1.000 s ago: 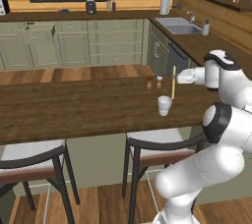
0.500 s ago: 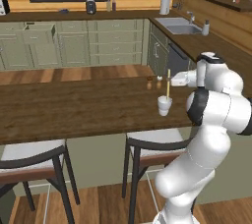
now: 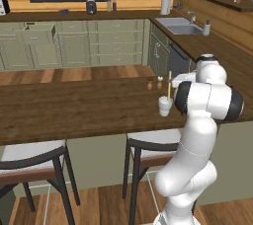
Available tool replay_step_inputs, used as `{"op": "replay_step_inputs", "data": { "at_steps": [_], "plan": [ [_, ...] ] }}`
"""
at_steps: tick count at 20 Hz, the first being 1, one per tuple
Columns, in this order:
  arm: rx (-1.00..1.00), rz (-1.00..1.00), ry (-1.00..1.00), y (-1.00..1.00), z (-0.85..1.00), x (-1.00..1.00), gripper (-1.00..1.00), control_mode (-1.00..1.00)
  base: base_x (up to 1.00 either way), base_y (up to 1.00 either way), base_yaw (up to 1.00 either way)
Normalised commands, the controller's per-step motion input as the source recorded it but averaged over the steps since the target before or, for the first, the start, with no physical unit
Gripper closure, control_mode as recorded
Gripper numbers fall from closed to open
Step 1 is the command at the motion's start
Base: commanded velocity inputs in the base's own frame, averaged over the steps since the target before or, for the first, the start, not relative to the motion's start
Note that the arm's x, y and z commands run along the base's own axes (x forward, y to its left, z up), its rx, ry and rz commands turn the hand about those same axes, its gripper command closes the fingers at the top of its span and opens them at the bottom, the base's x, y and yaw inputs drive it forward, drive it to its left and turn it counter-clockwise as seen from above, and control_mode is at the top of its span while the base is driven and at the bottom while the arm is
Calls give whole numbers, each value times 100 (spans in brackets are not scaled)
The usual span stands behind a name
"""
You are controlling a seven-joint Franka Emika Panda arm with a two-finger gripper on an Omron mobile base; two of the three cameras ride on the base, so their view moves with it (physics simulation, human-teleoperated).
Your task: Take a straw from the drawer in front and place it inside the glass cup on the dining counter.
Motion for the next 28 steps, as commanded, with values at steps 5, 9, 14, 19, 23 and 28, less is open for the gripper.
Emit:
{"op": "replay_step_inputs", "data": {
  "at_steps": [5,9,14,19,23,28],
  "plan": [
    [0,0,0,0,-23,16,100,-100,0,0,0],
    [0,0,0,4,-22,15,100,-100,0,0,0],
    [0,0,0,10,-10,19,100,-100,0,0,0],
    [0,0,-1,15,-8,31,100,-100,0,0,0],
    [0,0,-2,2,-17,21,100,-100,0,0,0],
    [0,0,0,0,-28,0,100,-100,0,0,0]
  ]
}}
